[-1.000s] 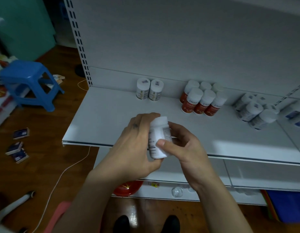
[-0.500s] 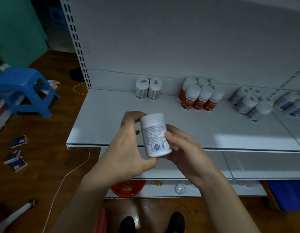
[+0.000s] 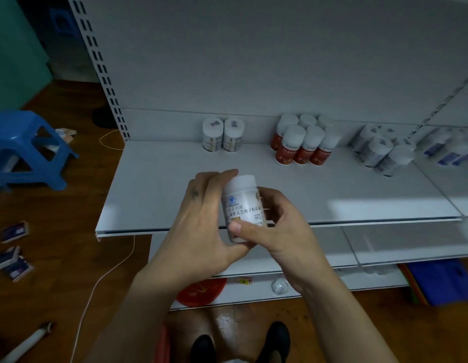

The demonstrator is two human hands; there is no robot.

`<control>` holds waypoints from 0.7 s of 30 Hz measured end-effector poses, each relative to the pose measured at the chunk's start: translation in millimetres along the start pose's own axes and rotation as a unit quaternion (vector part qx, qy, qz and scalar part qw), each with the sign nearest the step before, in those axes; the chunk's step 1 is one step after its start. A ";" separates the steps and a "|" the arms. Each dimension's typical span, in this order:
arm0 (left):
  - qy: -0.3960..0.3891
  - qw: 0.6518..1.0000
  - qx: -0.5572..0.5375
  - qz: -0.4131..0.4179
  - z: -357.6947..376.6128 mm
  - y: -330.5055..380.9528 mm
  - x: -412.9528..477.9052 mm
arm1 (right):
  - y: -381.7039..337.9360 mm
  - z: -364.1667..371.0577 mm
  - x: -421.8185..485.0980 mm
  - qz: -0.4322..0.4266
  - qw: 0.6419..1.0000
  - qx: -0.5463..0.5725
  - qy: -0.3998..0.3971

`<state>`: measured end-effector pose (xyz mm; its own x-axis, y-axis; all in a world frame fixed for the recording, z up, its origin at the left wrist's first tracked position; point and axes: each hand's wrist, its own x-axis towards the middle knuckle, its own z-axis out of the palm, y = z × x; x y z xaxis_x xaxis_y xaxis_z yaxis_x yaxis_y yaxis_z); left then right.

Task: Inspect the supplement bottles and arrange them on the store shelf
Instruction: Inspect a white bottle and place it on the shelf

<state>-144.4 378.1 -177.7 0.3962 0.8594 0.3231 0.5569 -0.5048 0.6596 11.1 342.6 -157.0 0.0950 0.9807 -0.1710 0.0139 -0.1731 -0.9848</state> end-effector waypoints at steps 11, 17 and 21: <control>-0.020 0.997 -0.065 -0.043 -7.2 -13.6 -0.4 | 3.2 -1.6 19.1 0.010 0.996 0.072 -0.056; -0.057 0.983 -0.140 -0.107 -12.3 -13.9 -0.6 | 11.7 -2.8 21.9 -0.037 0.997 0.026 -0.070; -0.015 0.986 -0.135 -0.097 -8.4 -21.0 -5.6 | 10.8 -7.2 22.7 -0.075 0.992 0.044 -0.092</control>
<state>-164.5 384.5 -187.7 0.3246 0.9330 0.1557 0.4106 -0.2872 0.8654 20.5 362.3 -171.3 -0.0853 0.9962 -0.0166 -0.0731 -0.0229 -0.9971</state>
